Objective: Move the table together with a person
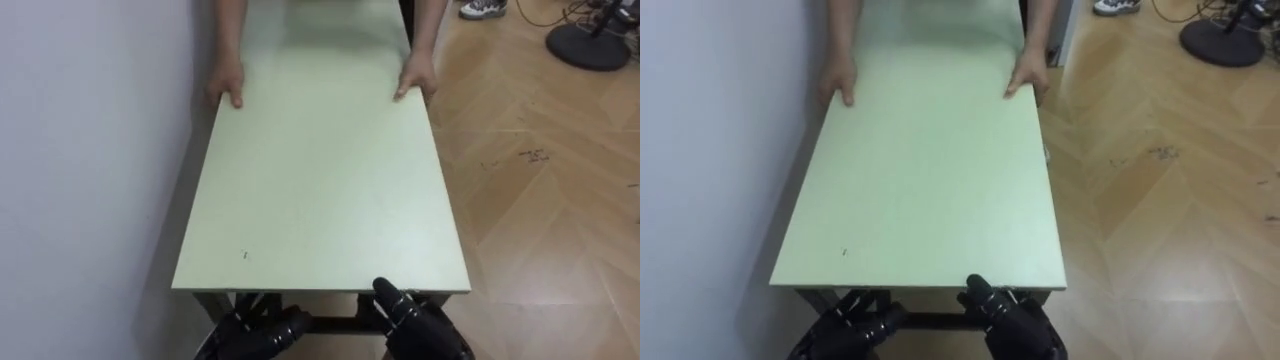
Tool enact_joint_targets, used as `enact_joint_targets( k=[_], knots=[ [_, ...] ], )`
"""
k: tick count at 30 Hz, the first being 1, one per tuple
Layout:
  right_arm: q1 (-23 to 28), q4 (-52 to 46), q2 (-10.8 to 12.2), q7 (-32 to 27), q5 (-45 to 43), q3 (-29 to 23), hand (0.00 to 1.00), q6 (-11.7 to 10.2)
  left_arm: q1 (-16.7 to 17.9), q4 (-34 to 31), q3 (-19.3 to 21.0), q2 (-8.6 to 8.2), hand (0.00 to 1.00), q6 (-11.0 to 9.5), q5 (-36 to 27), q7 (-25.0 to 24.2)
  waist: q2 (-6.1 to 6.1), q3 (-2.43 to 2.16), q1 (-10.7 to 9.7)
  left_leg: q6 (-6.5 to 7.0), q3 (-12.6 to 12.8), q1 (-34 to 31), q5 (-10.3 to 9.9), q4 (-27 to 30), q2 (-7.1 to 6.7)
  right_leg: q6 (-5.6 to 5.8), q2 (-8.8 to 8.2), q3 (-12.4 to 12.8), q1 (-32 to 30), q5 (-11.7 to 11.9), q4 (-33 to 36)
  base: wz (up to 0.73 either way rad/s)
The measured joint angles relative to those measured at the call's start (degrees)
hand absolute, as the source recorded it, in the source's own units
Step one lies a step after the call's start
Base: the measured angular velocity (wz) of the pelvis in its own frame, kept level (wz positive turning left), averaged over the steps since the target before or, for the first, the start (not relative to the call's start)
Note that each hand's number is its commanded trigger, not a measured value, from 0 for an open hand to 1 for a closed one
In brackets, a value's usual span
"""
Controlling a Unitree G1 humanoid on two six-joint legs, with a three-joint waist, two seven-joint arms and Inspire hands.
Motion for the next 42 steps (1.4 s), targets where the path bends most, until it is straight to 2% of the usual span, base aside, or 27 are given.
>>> enact_joint_targets(
  k=[8, 12, 16, 18, 21, 27, 31, 34, 42],
  knots=[
    [-0.13, 2.57, 0.04, 4.22, -2.17, -0.56, 0.0, -0.14, 0.06, 4.31, -0.27, 0.07, 0.0, -0.07, 1.33, -0.94, -0.21, 0.05, -0.99, 0.0, -0.01, 0.12, 0.0, 0.02, 0.0, -0.02, -0.01, 0.05, 0.17, 0.01, -0.03, 0.0],
    [-0.29, 6.75, 0.03, 4.69, -7.03, -1.86, 0.0, -0.35, -0.18, 8.04, 0.09, 0.15, 0.0, -0.48, 6.47, -1.15, -0.19, 0.06, -0.63, 0.01, 0.06, 0.1, 0.01, 0.11, 0.0, -0.02, 0.0, 0.06, 0.31, 0.01, -0.09, 0.0],
    [-0.3, 10.47, -0.17, 4.55, -9.55, -2.1, 0.0, -0.72, -1.24, 11.81, 0.35, 0.32, 0.0, -0.57, 6.58, -1.31, -0.14, 0.17, -0.72, -0.06, -0.1, -0.08, -0.05, 0.0, -0.01, -0.05, -0.01, -0.74, 0.12, 0.04, -0.23, 0.02],
    [-0.38, 12.77, -1.1, 4.3, -12.82, -2.32, 0.0, -0.78, -1.3, 12.63, 0.61, 0.57, 0.0, -0.74, 6.62, -1.33, -0.13, 0.18, -0.69, -0.09, -0.1, -0.05, -0.07, -0.02, 0.0, -0.05, 0.0, -0.65, 0.11, 0.04, -0.22, -0.02],
    [-0.63, 17.41, -1.29, 3.18, -18.73, -3.91, 0.0, -1.05, -2.55, 16.59, 0.84, 0.59, 0.0, -1.32, 6.72, -1.31, -0.72, 0.14, -0.73, -0.09, -0.02, 0.08, -0.06, -0.04, 0.04, -0.05, 0.07, -0.06, 0.15, 0.04, -0.2, -0.01],
    [-2.3, 26.16, -2.24, -1.02, -29.71, -6.27, 0.0, -1.44, -3.32, 22.04, 3.67, 0.66, 0.0, -2.26, 7.27, -0.91, -0.96, -0.12, -0.7, -0.1, 0.41, 0.84, -0.04, -0.48, 0.07, -0.05, 0.1, 0.63, 0.44, 0.04, -0.11, -0.06],
    [-3.52, 32.81, -2.23, -3.05, -32.41, -6.31, 0.0, -1.96, -3.3, 27.88, 4.95, 0.86, 0.0, -3.24, 8.04, 0.53, -1.29, -0.14, -0.66, -0.15, 0.39, 1.91, -0.05, -0.93, 0.07, -0.06, 0.13, 0.63, 1.22, 0.04, -0.1, 0.0],
    [-4.24, 38.4, -2.21, -5.51, -33.54, -7.58, 0.0, -1.94, -2.68, 32.25, 6.51, 0.87, 0.0, -3.23, 11.71, 3.6, -1.39, -0.06, -0.72, -0.19, 0.35, 1.66, -0.12, -0.92, 0.07, -0.1, 0.12, 0.19, 0.9, 0.07, -0.08, 0.0],
    [-4.33, 43.39, -1.08, -8.49, -37.9, -13.18, 0.0, -1.79, -2.79, 35.47, 12.8, -0.17, 0.0, -3.45, 19.93, 8.36, -1.22, 0.12, -0.98, -0.19, 0.4, 2.1, -0.12, -1.15, 0.05, -0.16, 0.22, 0.68, 1.28, 0.13, -0.28, -0.01]
  ],
)
